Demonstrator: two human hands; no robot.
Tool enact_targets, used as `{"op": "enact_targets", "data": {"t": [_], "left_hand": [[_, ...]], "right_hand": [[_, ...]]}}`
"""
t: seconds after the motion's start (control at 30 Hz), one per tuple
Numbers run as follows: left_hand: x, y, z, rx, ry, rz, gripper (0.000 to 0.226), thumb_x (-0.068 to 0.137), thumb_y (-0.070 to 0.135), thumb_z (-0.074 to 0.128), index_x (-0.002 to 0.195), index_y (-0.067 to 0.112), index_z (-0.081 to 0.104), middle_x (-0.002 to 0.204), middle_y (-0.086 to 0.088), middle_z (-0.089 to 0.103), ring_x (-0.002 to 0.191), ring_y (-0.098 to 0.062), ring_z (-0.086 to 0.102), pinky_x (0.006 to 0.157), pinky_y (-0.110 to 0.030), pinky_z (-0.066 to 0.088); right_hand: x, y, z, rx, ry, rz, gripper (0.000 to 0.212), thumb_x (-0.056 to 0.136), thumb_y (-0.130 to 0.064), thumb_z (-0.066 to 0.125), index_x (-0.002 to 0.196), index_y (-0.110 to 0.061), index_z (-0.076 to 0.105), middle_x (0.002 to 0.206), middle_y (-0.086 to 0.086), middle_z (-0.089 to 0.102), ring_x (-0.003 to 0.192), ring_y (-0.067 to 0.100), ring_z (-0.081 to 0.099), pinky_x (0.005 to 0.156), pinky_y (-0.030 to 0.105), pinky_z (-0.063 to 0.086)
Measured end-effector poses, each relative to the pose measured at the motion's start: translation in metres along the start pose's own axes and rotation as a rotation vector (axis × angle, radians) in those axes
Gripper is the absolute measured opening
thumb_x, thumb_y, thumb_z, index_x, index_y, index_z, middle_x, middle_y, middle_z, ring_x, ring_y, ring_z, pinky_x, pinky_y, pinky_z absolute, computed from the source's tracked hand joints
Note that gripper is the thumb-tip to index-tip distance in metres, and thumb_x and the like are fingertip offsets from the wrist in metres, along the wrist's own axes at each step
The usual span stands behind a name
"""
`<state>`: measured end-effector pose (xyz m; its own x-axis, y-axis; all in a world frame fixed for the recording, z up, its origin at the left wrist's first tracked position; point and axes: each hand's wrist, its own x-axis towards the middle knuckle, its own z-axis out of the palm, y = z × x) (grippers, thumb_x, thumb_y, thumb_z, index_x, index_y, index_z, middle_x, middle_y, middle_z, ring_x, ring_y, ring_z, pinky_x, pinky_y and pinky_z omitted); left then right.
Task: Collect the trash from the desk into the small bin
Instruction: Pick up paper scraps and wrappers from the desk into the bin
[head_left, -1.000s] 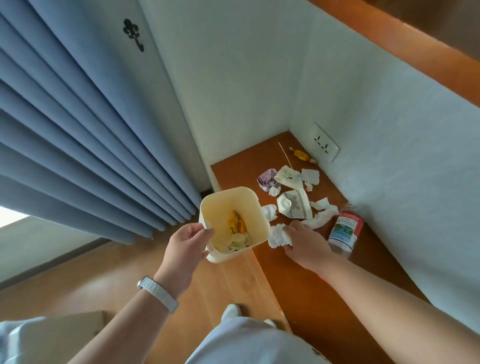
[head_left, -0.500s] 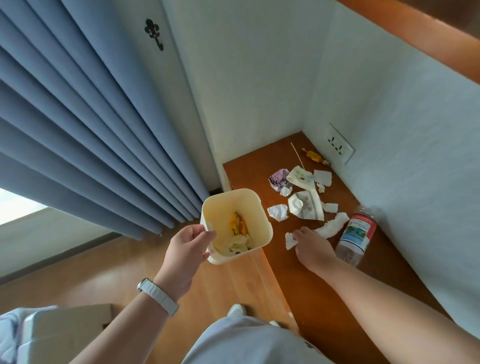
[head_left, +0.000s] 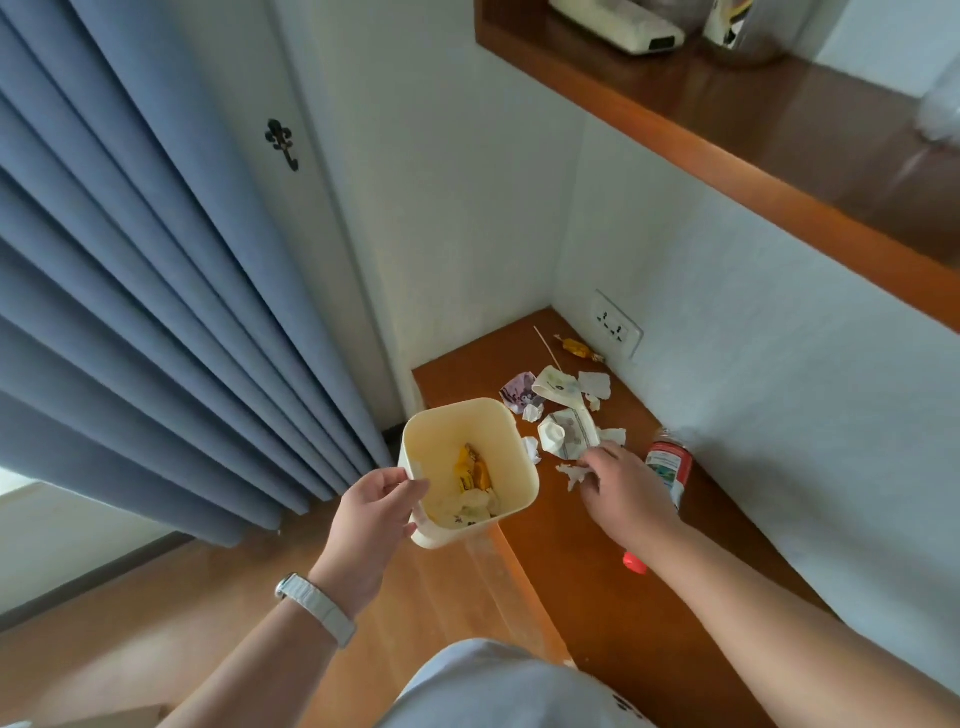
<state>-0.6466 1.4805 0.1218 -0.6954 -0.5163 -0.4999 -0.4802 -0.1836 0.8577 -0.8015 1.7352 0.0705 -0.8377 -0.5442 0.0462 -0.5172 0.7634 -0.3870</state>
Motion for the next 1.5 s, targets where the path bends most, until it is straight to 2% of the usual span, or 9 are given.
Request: {"op": "enact_targets", "data": {"t": [0.23,0.37,0.53,0.67,0.8,1.0,1.17,1.37,1.5], "left_hand": [[0.005,-0.003,0.002,-0.012,-0.035,0.008,0.016,0.093,0.025,0.072,0.102,0.011,0.074,0.107,-0.024,0.077,0.101,-0.03,0.076,0.083,-0.038,0.06],[0.008,-0.008,0.008,0.002,-0.049,-0.014,0.016,0.093,0.025,0.072,0.101,0.012,0.074,0.111,-0.027,0.075,0.104,-0.037,0.073,0.08,-0.037,0.06],[0.007,-0.014,0.019,0.011,-0.054,-0.024,0.014,0.091,0.025,0.072,0.1,0.014,0.074,0.105,-0.018,0.079,0.095,-0.024,0.075,0.072,-0.032,0.059],[0.005,-0.013,0.025,0.015,-0.075,-0.022,0.02,0.09,0.025,0.071,0.102,0.009,0.073,0.105,-0.015,0.08,0.102,-0.03,0.076,0.085,-0.043,0.064],[0.002,-0.007,0.029,-0.005,-0.08,-0.01,0.019,0.091,0.024,0.071,0.105,0.011,0.074,0.107,-0.012,0.08,0.104,-0.028,0.076,0.092,-0.047,0.062],[-0.002,-0.002,0.034,-0.031,-0.089,-0.005,0.019,0.093,0.022,0.071,0.106,0.008,0.071,0.107,-0.013,0.08,0.103,-0.028,0.075,0.085,-0.039,0.062],[-0.002,-0.003,0.037,-0.028,-0.078,-0.023,0.018,0.093,0.022,0.071,0.105,0.009,0.071,0.107,-0.015,0.08,0.102,-0.03,0.077,0.091,-0.045,0.062],[-0.001,-0.002,0.031,0.002,-0.015,-0.063,0.041,0.074,0.037,0.073,0.107,0.012,0.073,0.112,-0.019,0.079,0.108,-0.035,0.073,0.099,-0.052,0.059],[0.012,-0.003,0.023,0.004,0.041,-0.069,0.035,0.08,0.034,0.074,0.107,0.013,0.072,0.112,-0.02,0.078,0.109,-0.038,0.072,0.096,-0.05,0.059]], "right_hand": [[-0.005,-0.044,-0.062,0.098,0.252,-0.064,0.017,0.084,-0.009,0.071,0.101,-0.012,0.067,0.1,-0.001,0.065,0.083,0.011,0.06,0.063,0.016,0.049],[-0.015,-0.077,-0.099,0.18,0.432,-0.206,0.018,0.078,0.001,0.074,0.094,-0.005,0.067,0.093,0.005,0.067,0.084,0.014,0.063,0.067,0.016,0.052],[-0.027,-0.11,-0.129,0.257,0.529,-0.309,0.022,0.074,0.005,0.08,0.092,-0.001,0.068,0.094,0.008,0.068,0.09,0.018,0.066,0.07,0.015,0.054],[-0.031,-0.117,-0.129,0.37,0.459,-0.321,0.022,0.076,0.001,0.079,0.095,-0.003,0.068,0.096,0.005,0.069,0.091,0.012,0.064,0.071,0.016,0.055],[-0.026,-0.106,-0.108,0.415,0.268,-0.187,0.018,0.082,-0.001,0.072,0.097,-0.01,0.067,0.097,-0.002,0.066,0.091,0.01,0.063,0.072,0.018,0.055],[-0.014,-0.081,-0.066,0.252,0.073,-0.127,0.012,0.091,-0.018,0.06,0.102,-0.019,0.063,0.101,-0.007,0.061,0.084,0.009,0.06,0.069,0.023,0.055],[-0.003,-0.073,-0.05,0.116,-0.072,-0.218,0.033,0.092,-0.027,0.057,0.125,-0.021,0.055,0.121,-0.007,0.056,0.098,0.011,0.058,0.075,0.029,0.055],[-0.002,-0.058,-0.038,0.219,-0.102,-0.288,0.05,0.091,-0.052,0.046,0.13,-0.022,0.054,0.128,-0.01,0.053,0.112,0.006,0.052,0.083,0.024,0.053],[0.012,-0.041,-0.028,0.273,-0.074,-0.252,0.045,0.094,-0.046,0.05,0.129,-0.019,0.055,0.13,-0.006,0.055,0.116,0.009,0.052,0.085,0.028,0.054]]}}
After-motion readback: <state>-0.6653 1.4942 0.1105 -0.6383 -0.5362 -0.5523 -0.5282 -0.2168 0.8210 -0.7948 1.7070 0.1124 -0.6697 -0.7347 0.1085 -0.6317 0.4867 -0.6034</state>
